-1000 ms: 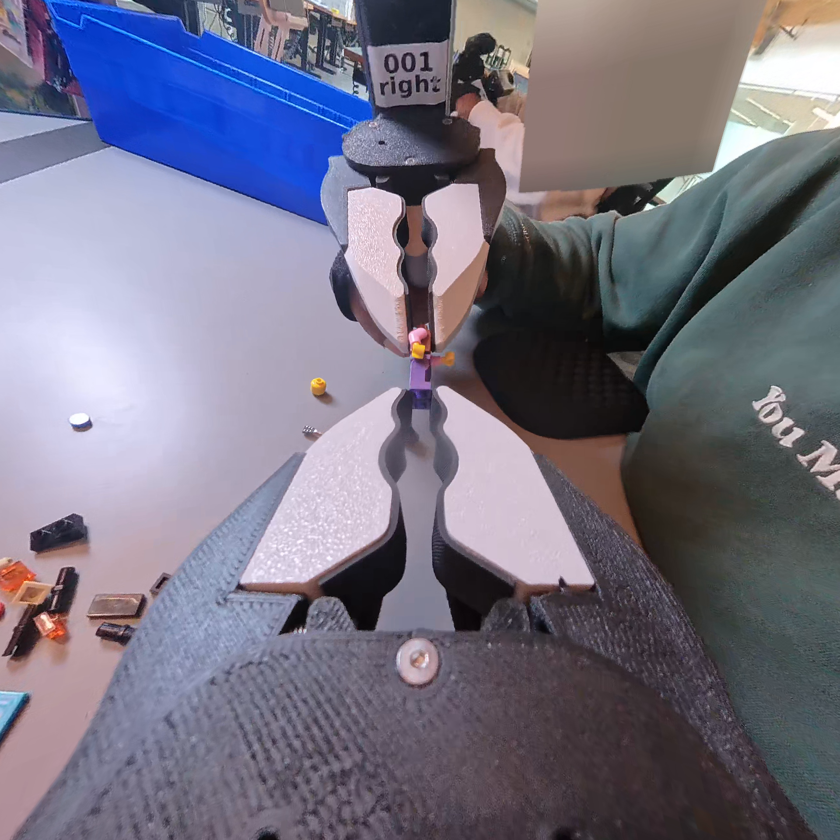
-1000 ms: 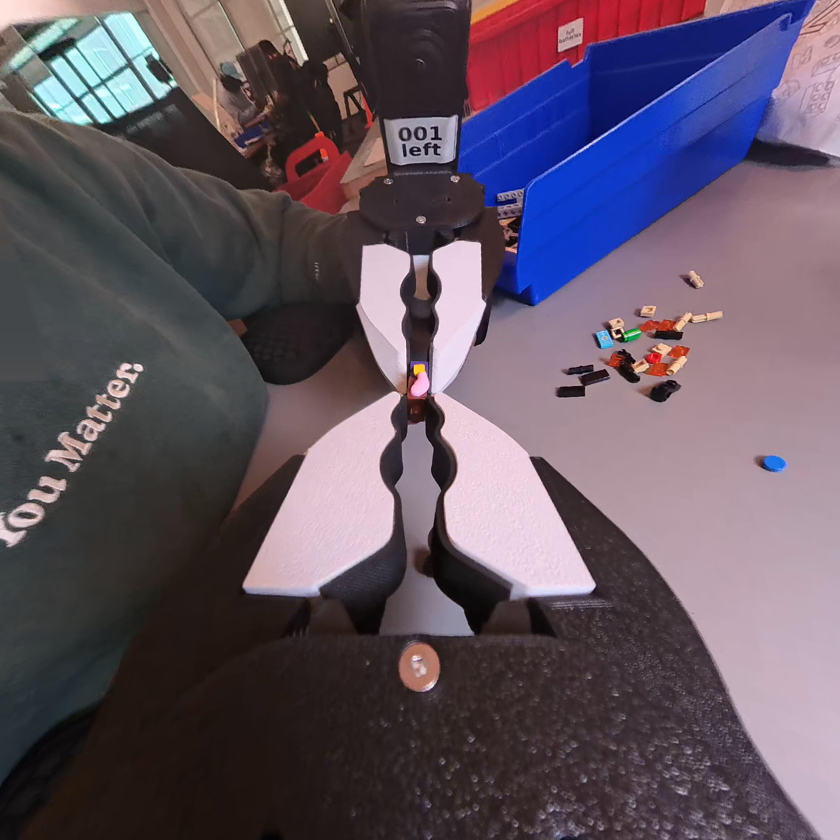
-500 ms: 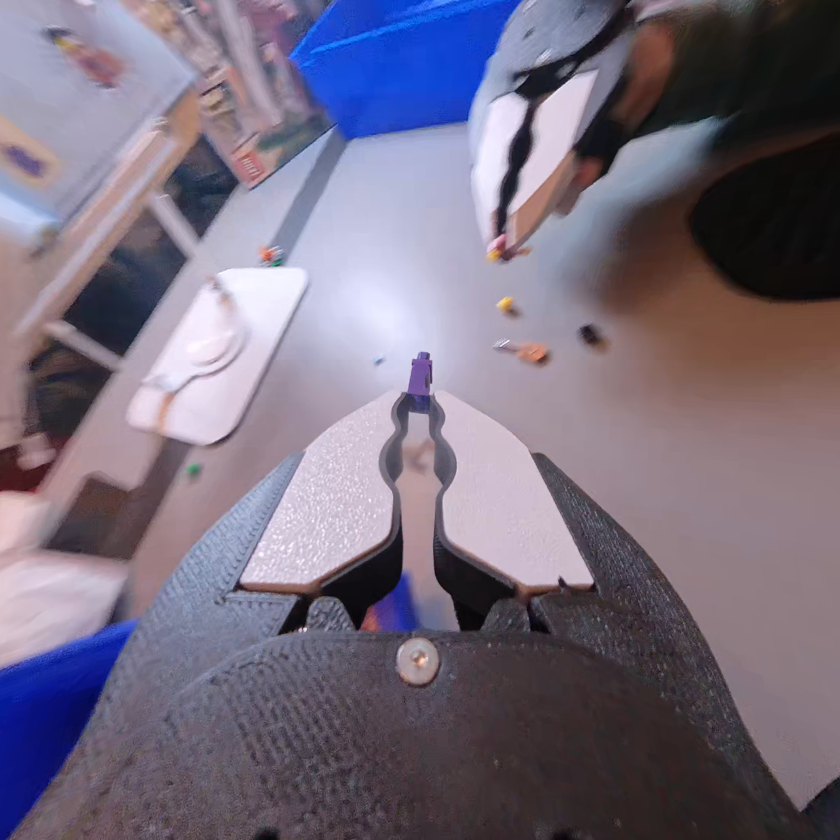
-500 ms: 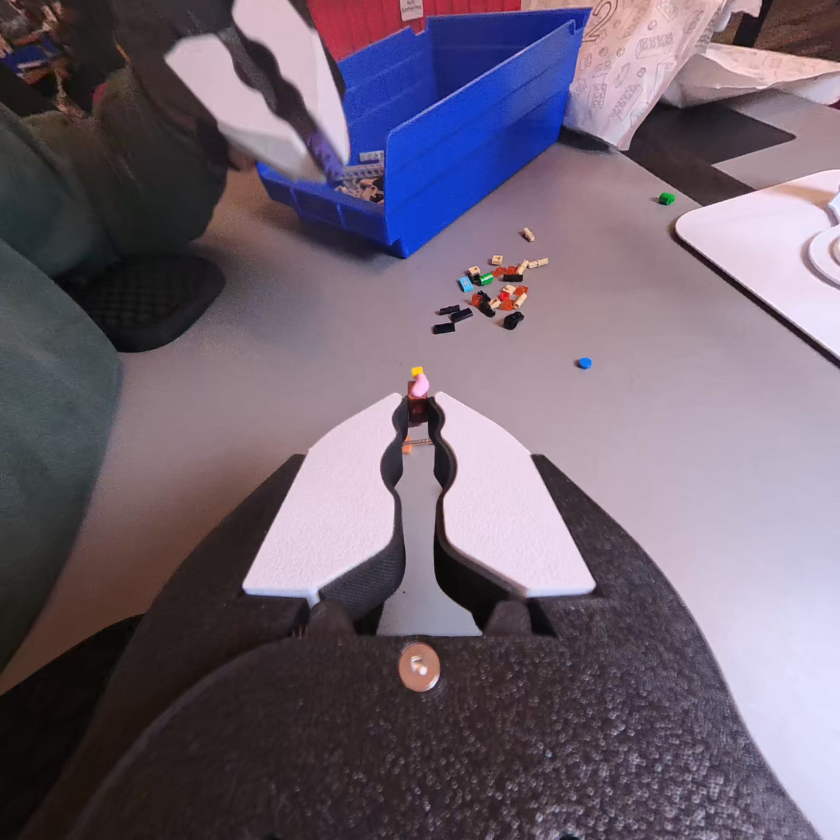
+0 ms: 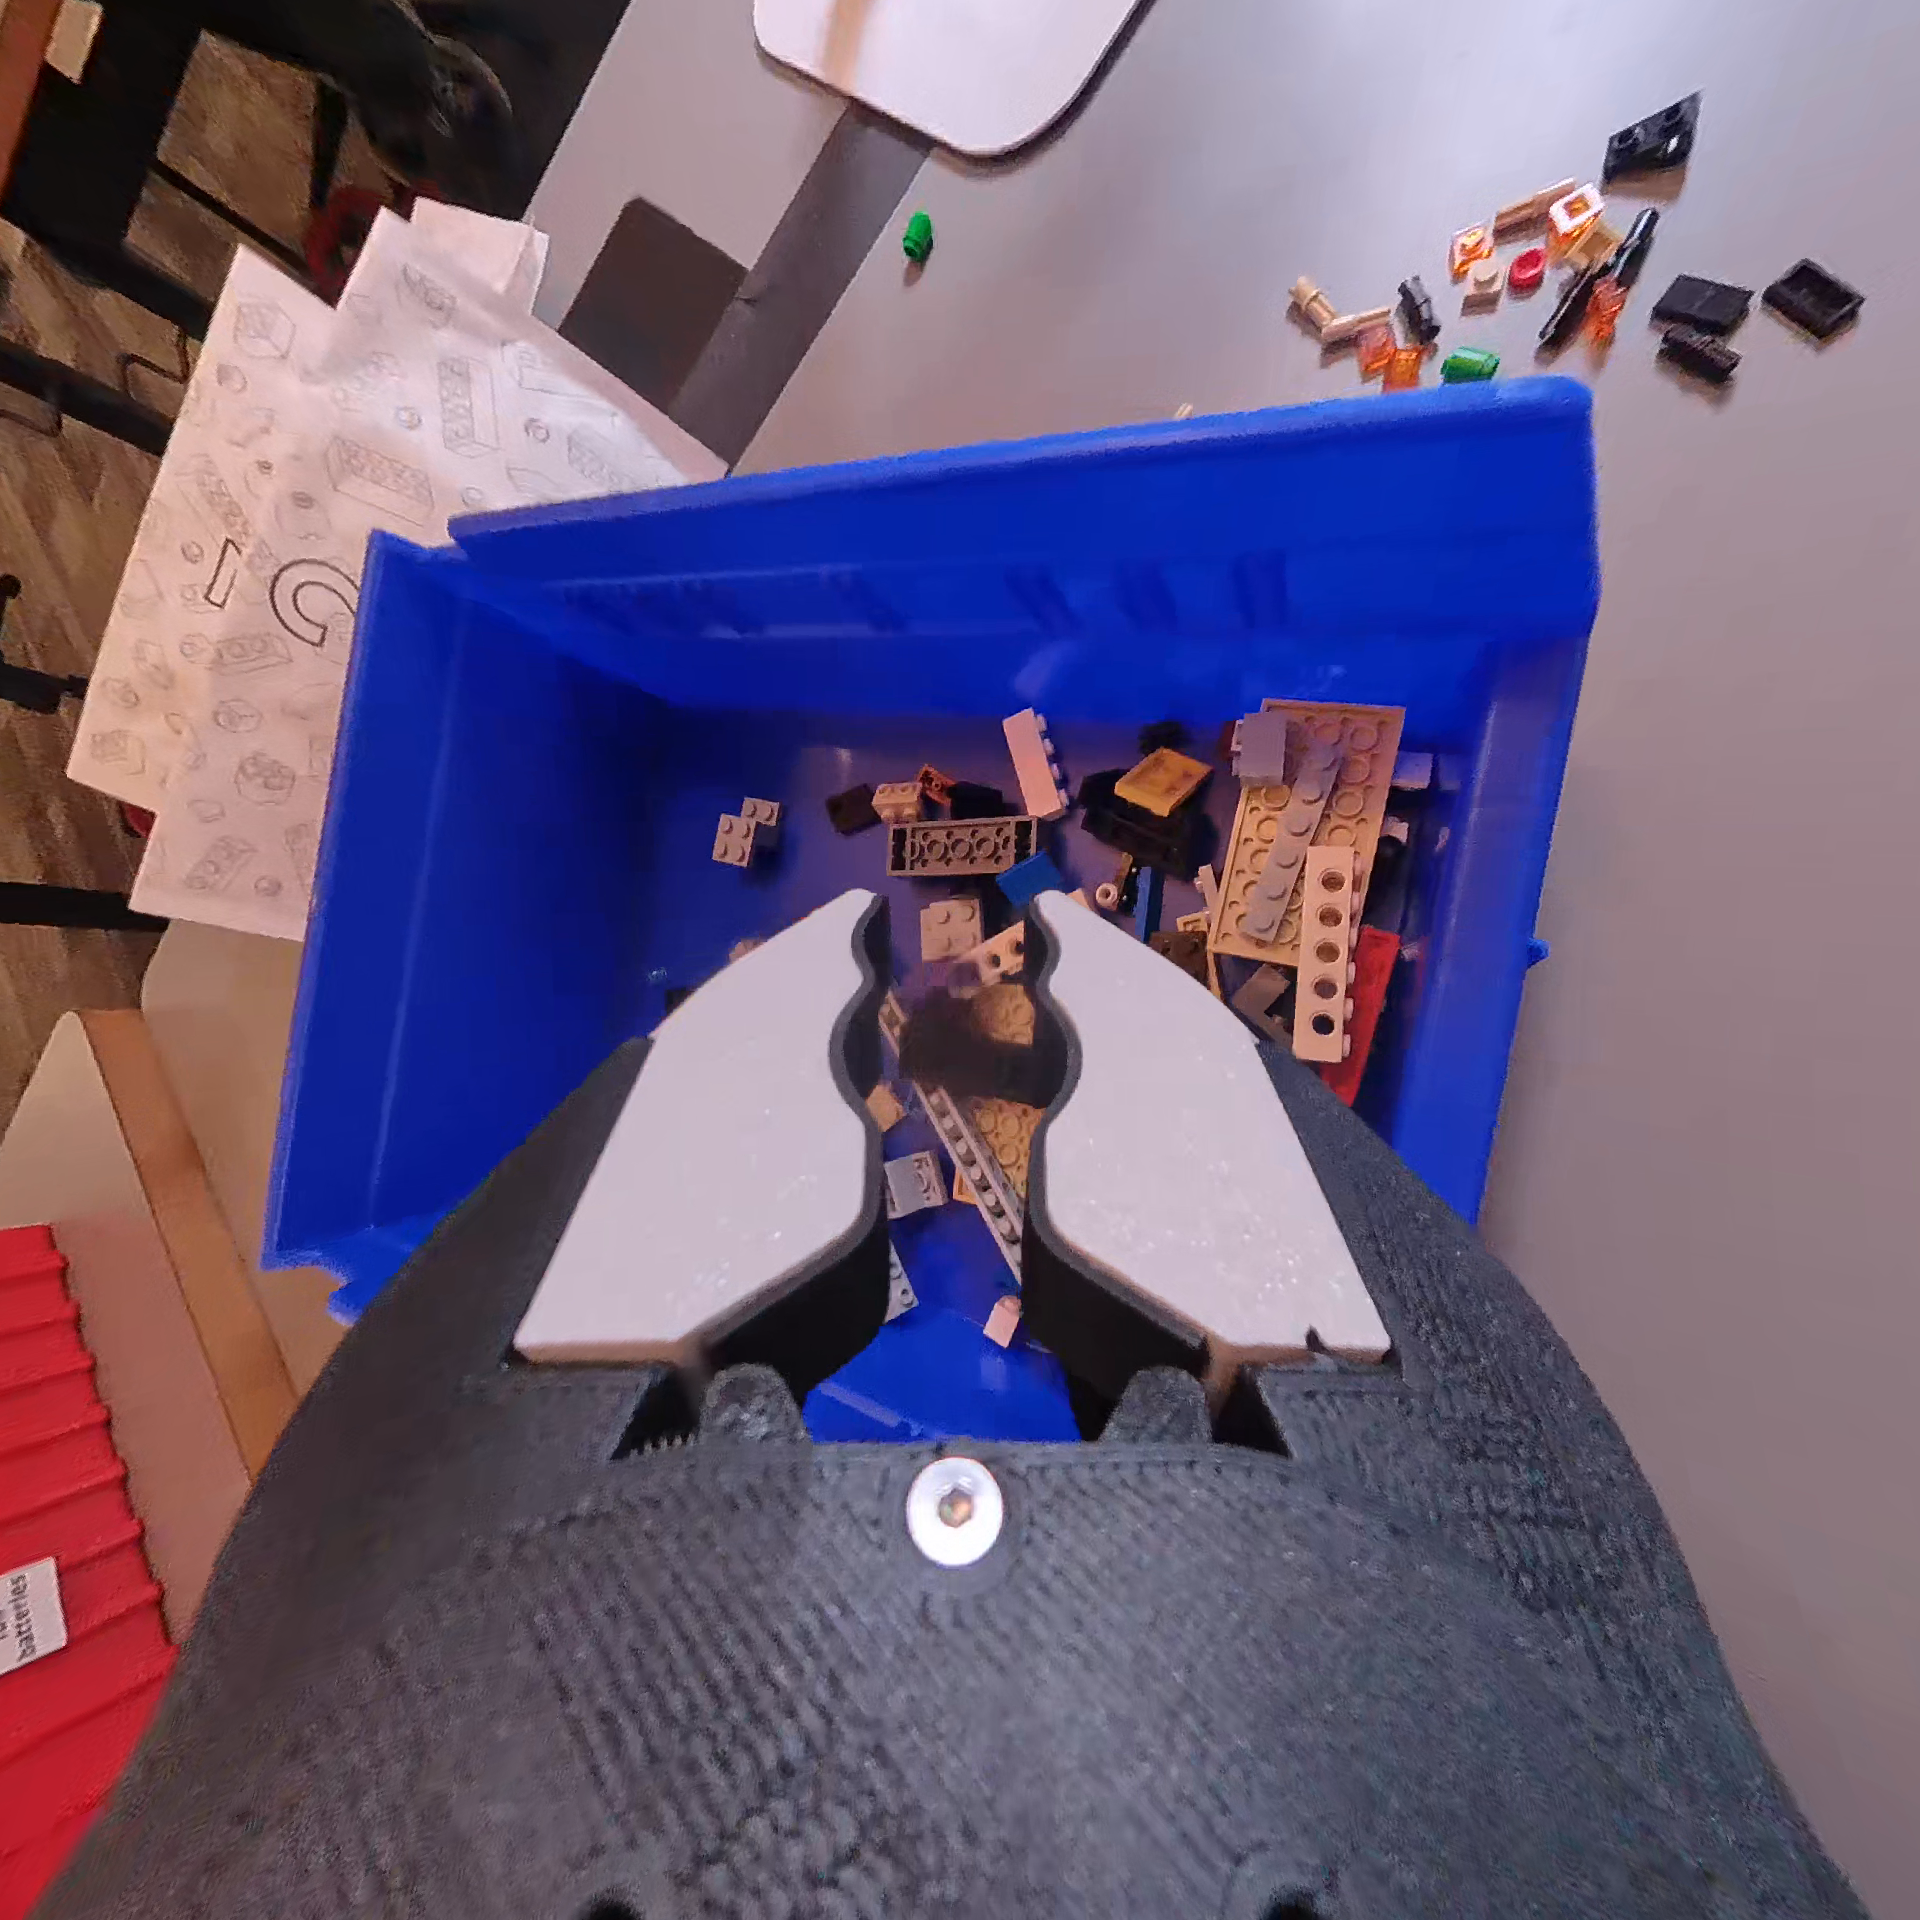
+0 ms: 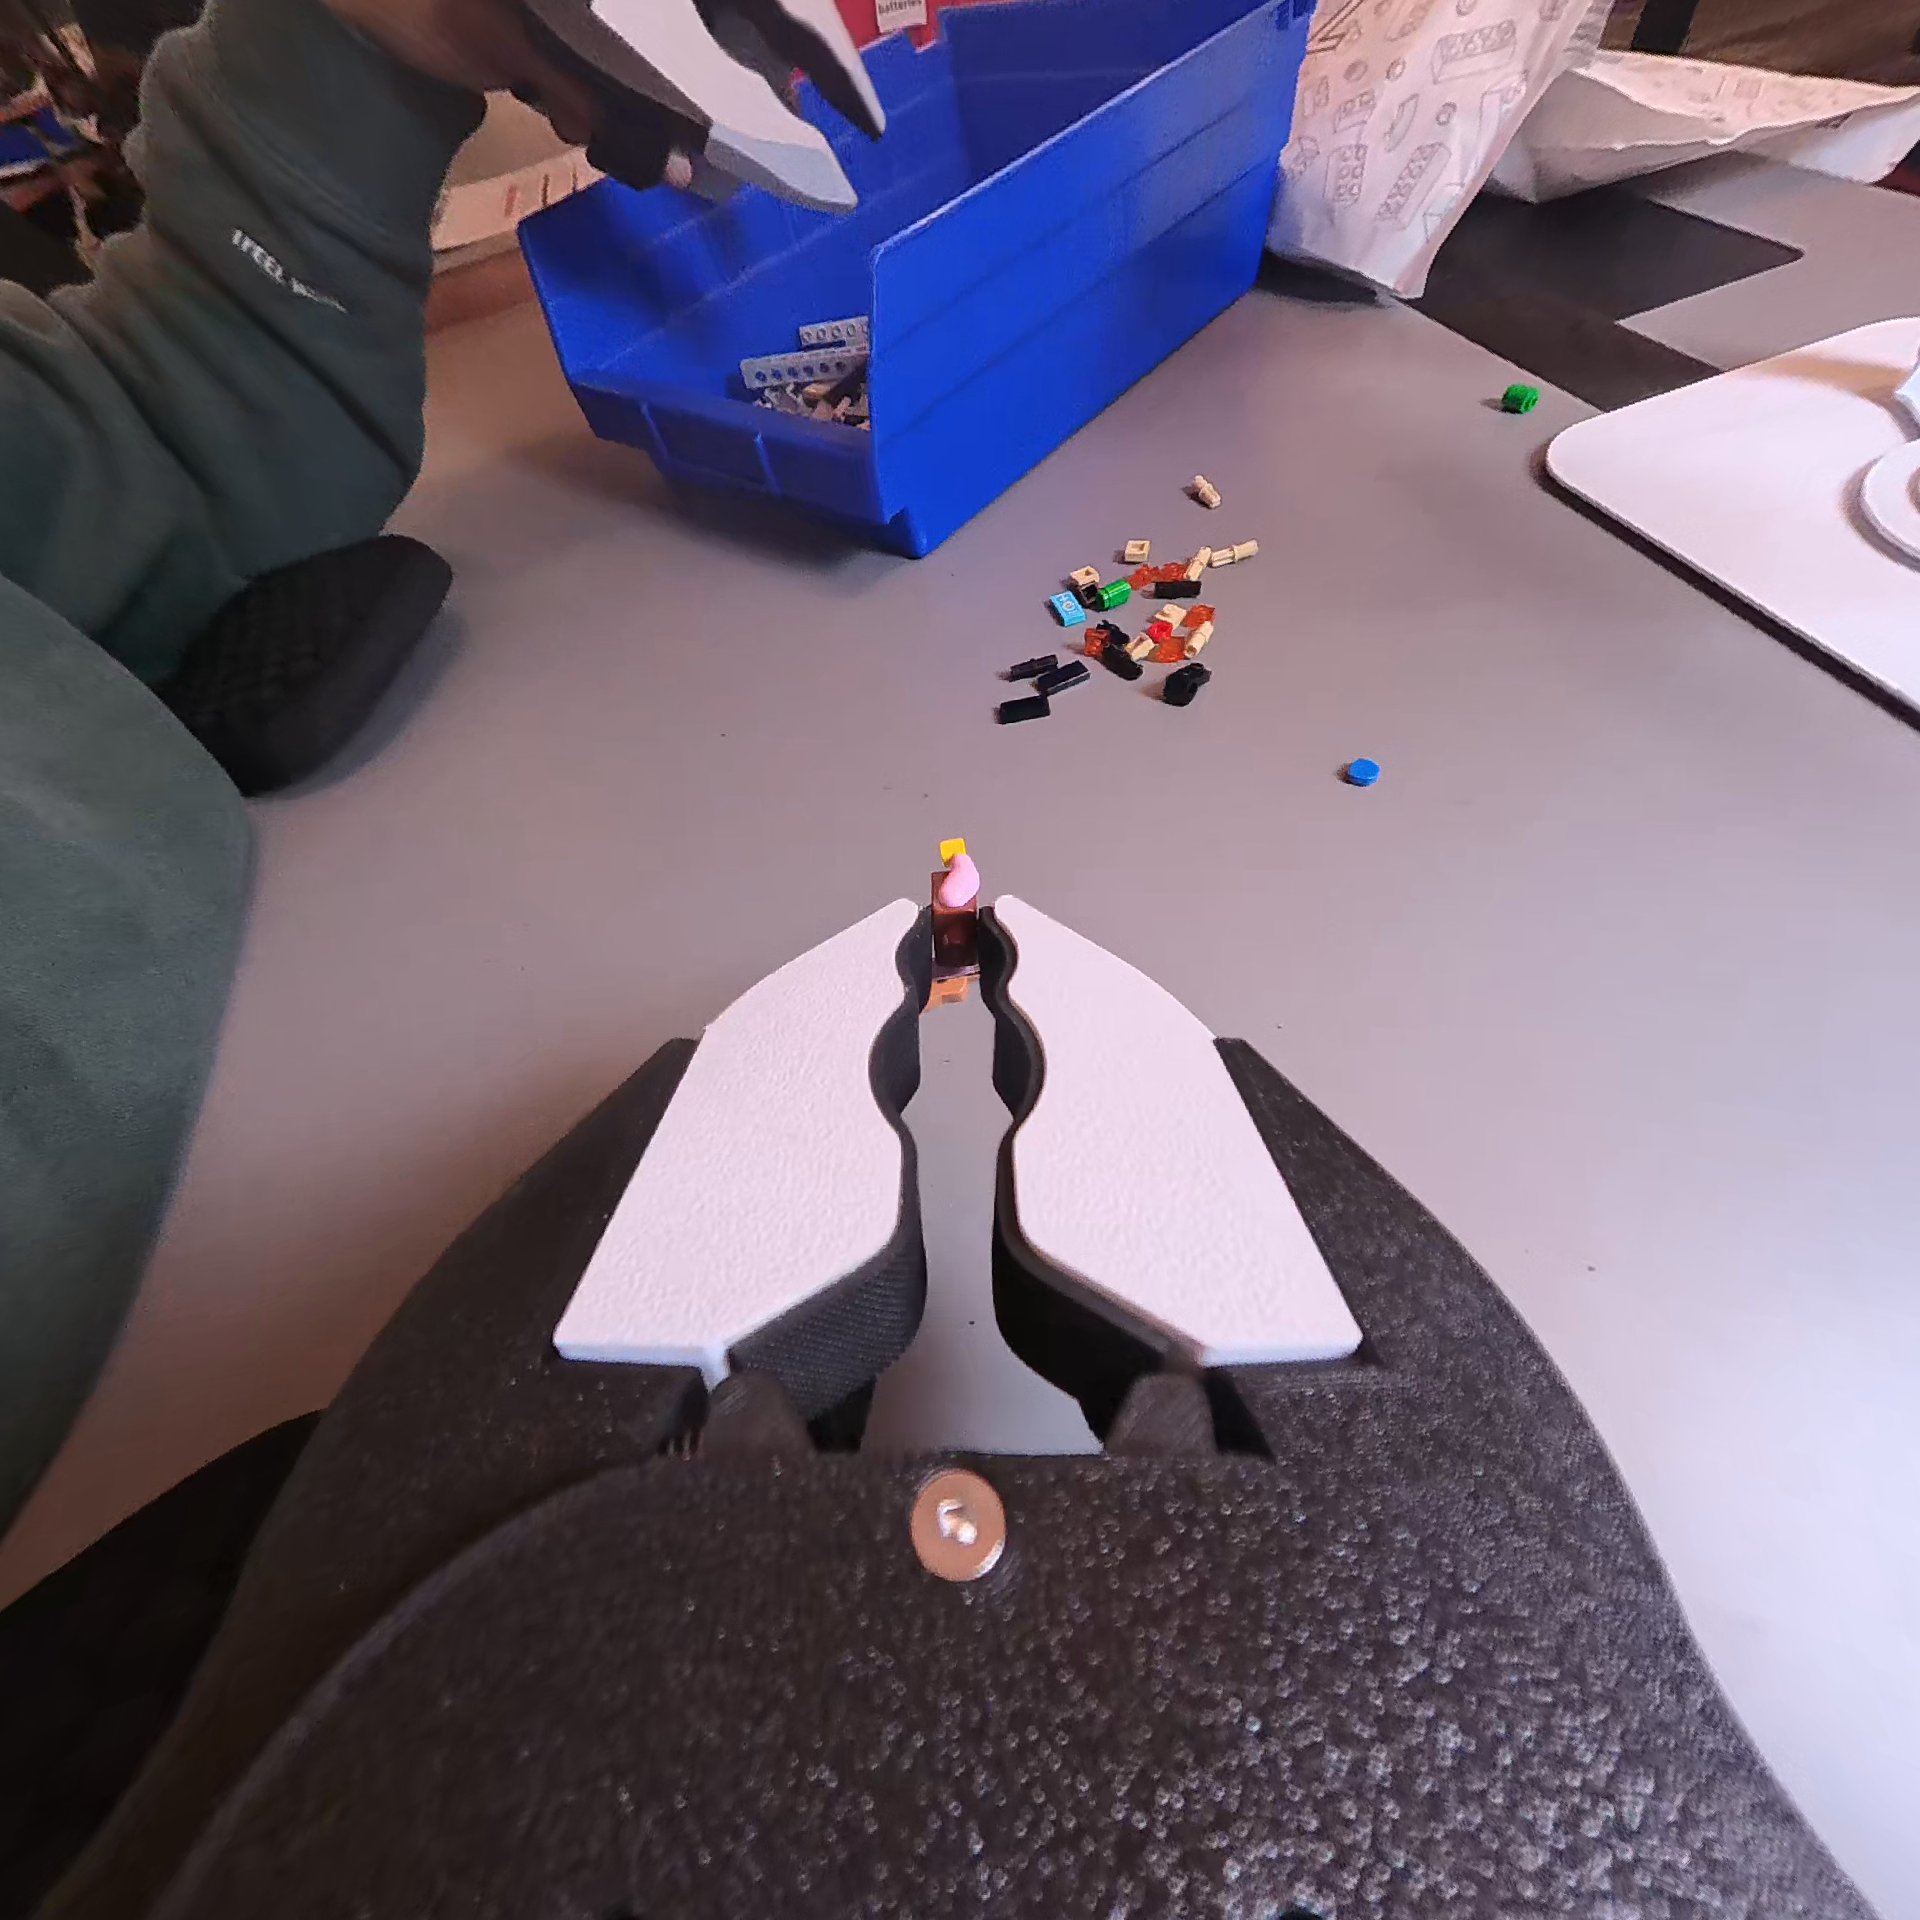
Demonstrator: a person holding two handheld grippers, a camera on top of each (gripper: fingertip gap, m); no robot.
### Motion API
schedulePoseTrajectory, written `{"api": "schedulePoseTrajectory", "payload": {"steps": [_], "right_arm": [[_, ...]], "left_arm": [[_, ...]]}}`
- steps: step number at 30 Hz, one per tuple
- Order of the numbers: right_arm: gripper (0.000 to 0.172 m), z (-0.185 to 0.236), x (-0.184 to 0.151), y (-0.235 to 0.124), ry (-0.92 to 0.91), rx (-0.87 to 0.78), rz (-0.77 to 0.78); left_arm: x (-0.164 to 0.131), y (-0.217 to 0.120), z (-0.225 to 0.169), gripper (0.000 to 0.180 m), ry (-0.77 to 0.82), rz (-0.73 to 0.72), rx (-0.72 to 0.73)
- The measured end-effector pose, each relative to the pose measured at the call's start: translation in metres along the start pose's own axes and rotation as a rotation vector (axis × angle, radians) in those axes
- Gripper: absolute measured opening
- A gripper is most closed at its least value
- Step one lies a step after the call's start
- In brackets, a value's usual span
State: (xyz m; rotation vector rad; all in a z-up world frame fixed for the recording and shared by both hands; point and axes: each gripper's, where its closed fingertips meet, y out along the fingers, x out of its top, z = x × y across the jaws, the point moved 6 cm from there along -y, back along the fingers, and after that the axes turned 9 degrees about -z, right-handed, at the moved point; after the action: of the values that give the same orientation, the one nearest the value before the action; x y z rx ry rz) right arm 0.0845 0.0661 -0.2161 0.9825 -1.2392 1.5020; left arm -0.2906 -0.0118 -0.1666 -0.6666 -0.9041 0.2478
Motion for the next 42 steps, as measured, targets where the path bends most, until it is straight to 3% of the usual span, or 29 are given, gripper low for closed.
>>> {"api": "schedulePoseTrajectory", "payload": {"steps": [4, 8, 10, 13, 18, 24, 29, 32, 34, 36, 39, 42], "right_arm": [[0.008, 0.008, 0.000, 0.006, -0.016, 0.032, -0.018], [0.008, 0.024, 0.004, 0.015, -0.038, 0.099, -0.092], [0.008, 0.032, 0.007, 0.019, -0.028, 0.136, -0.134], [0.008, 0.044, 0.011, 0.022, -0.031, 0.186, -0.192], [0.008, 0.060, 0.010, 0.027, -0.094, 0.211, -0.202], [0.008, 0.066, 0.005, 0.032, -0.145, 0.196, -0.166], [0.013, 0.062, 0.006, 0.030, -0.195, 0.160, -0.142], [0.029, 0.042, 0.005, 0.014, -0.284, 0.093, 0.029], [0.037, 0.025, -0.004, -0.002, -0.313, 0.049, 0.211], [0.039, 0.008, -0.012, -0.015, -0.310, -0.006, 0.288], [0.034, -0.013, -0.022, -0.017, -0.257, -0.081, 0.316], [0.031, -0.023, -0.030, -0.010, -0.226, -0.096, 0.356]], "left_arm": [[0.033, -0.006, -0.023, 0.025, -0.001, -0.230, -0.123], [0.083, -0.011, -0.092, 0.025, -0.071, -0.562, -0.537], [0.100, -0.009, -0.128, 0.026, -0.115, -0.660, -0.716], [0.111, 0.008, -0.170, 0.027, -0.160, -0.678, -0.849], [0.116, 0.026, -0.203, 0.024, -0.252, -0.670, -0.959], [0.116, 0.026, -0.214, 0.009, -0.130, -0.674, -0.929], [0.113, 0.023, -0.208, 0.008, -0.058, -0.643, -0.889], [0.114, 0.011, -0.171, 0.008, 0.029, -0.625, -0.720], [0.108, -0.001, -0.132, 0.008, 0.125, -0.534, -0.537], [0.095, -0.013, -0.090, 0.008, 0.186, -0.433, -0.329], [0.063, -0.021, -0.046, 0.008, 0.137, -0.221, -0.214], [0.034, -0.015, -0.030, 0.008, 0.092, -0.064, -0.203]]}}
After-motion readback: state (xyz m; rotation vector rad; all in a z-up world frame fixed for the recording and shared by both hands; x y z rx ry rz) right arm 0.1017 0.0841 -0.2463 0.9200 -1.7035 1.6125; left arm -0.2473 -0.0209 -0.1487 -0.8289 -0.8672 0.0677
